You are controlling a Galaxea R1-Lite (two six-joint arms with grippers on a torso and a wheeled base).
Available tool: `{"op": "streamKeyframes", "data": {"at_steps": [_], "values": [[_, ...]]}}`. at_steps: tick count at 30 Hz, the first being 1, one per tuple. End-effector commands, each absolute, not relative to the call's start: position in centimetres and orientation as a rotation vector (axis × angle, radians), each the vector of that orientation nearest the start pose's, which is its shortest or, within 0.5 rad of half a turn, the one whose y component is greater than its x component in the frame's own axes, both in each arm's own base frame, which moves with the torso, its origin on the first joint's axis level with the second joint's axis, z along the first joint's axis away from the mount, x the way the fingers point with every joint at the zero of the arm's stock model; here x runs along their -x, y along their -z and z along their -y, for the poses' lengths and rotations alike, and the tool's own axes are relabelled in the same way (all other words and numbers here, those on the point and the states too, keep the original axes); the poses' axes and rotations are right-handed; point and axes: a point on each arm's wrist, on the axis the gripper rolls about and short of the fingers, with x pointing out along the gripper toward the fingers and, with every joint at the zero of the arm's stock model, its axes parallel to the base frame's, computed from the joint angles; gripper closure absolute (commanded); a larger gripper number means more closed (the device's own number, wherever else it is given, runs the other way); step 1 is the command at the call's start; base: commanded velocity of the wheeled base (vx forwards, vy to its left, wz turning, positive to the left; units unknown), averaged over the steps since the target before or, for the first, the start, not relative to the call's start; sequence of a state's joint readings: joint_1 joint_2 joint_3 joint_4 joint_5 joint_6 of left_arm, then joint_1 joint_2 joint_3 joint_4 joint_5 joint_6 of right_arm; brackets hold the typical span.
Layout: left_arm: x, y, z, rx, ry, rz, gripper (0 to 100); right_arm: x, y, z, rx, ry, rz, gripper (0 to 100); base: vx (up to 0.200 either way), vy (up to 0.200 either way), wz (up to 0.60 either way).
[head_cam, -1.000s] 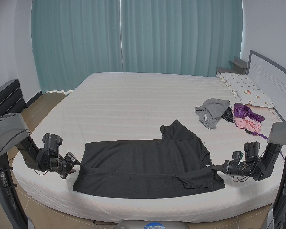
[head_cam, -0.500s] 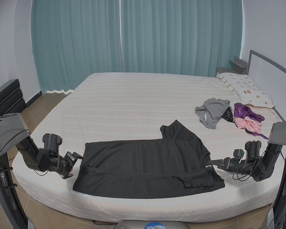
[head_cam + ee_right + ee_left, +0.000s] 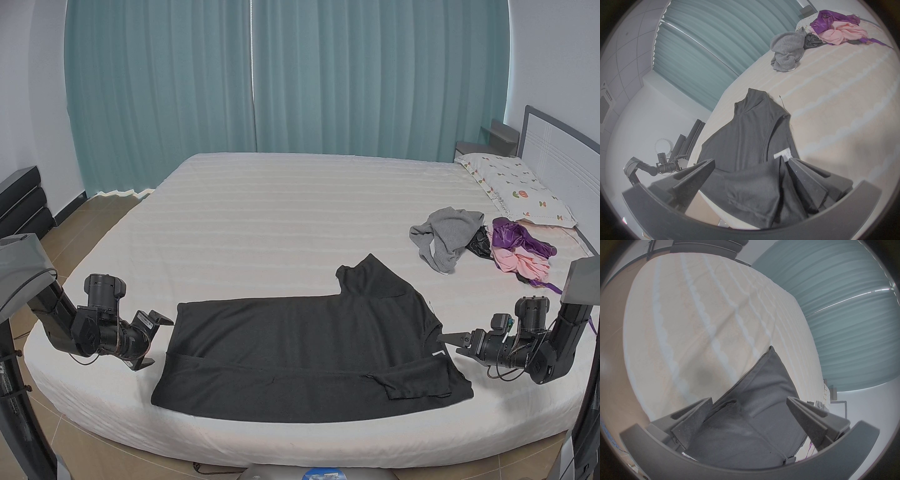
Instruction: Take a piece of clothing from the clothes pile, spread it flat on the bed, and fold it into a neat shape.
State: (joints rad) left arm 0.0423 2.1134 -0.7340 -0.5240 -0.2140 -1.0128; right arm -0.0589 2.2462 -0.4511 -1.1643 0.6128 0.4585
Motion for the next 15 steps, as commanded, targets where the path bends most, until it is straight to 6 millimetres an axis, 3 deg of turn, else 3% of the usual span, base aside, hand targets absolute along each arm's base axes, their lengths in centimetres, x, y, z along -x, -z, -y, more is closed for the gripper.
{"op": "streamKeyframes", "data": {"at_steps": [1,9,15], "values": [[-32.8,-2.6,-0.9,1.058,-0.279,-0.855,0,-30.5,0.7,0.5,-0.643,-0.387,-0.703,0,0.0,0.0,0.0],[-33.2,-3.2,-1.2,1.065,-0.268,-0.833,0,-31.0,-0.4,0.2,-0.646,-0.355,-0.669,0,0.0,0.0,0.0],[-34.8,-4.1,-1.3,1.061,-0.24,-0.786,0,-31.9,-1.9,-1.4,-0.609,-0.345,-0.65,0,0.0,0.0,0.0]]}}
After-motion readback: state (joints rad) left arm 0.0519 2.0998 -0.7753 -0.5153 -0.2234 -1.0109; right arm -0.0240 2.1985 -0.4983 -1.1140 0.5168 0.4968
